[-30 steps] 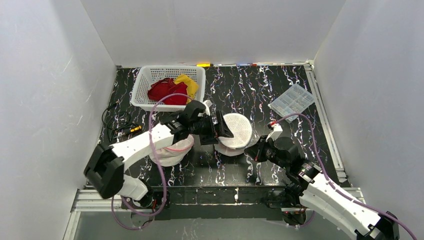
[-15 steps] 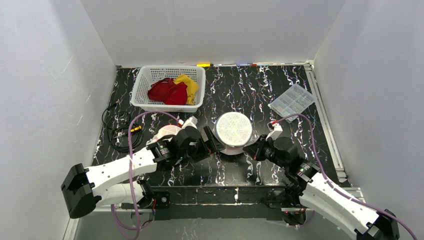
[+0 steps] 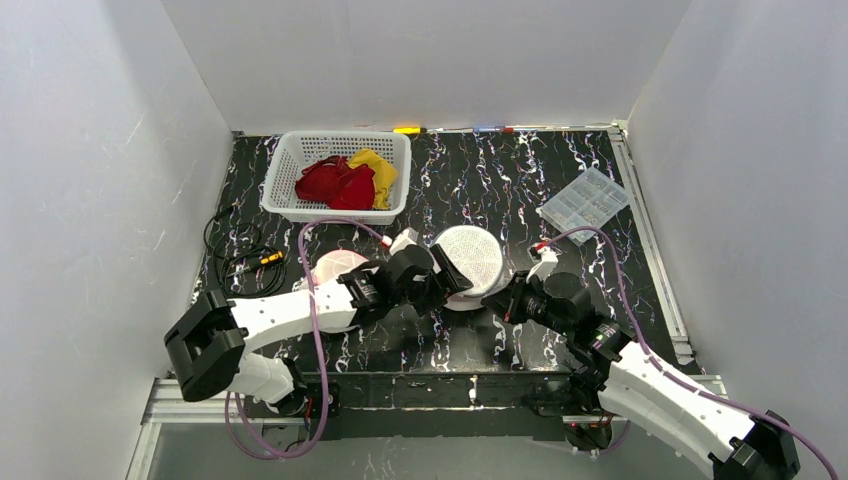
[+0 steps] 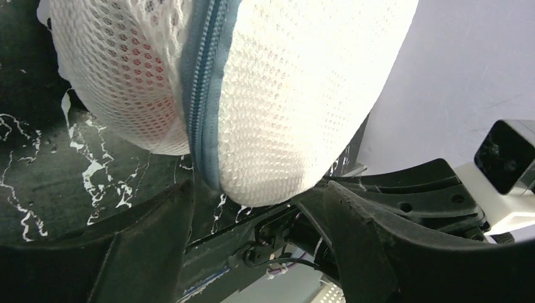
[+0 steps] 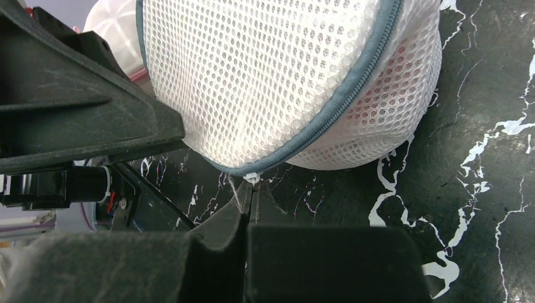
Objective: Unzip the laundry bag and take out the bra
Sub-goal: Unzip the laundry bag at the center of the board.
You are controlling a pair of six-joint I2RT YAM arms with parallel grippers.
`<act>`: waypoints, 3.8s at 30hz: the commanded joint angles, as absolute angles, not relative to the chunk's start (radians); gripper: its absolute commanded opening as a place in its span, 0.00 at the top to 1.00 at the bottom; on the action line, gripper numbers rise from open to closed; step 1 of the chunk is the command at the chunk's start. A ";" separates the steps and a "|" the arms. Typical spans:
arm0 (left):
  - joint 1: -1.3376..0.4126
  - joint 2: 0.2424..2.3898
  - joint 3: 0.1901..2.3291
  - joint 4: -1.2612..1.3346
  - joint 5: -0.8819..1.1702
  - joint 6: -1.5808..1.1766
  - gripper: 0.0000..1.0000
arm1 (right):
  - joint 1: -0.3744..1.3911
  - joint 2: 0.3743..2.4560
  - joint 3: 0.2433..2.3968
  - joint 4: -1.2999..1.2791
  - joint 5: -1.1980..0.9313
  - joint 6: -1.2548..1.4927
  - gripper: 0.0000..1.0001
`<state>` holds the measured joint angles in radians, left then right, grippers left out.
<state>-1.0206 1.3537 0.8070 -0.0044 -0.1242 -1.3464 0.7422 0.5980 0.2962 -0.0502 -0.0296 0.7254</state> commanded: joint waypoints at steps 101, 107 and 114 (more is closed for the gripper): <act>-0.951 1.425 0.797 0.173 -0.017 -1.431 0.30 | 0.801 0.640 0.321 0.019 0.012 0.658 0.99; -0.953 1.479 0.802 0.214 -0.001 -1.454 0.39 | 0.801 0.645 0.326 0.017 0.006 0.648 0.99; -0.953 1.530 0.820 0.222 -0.012 -1.444 0.59 | 0.802 0.638 0.322 0.009 0.006 0.638 0.99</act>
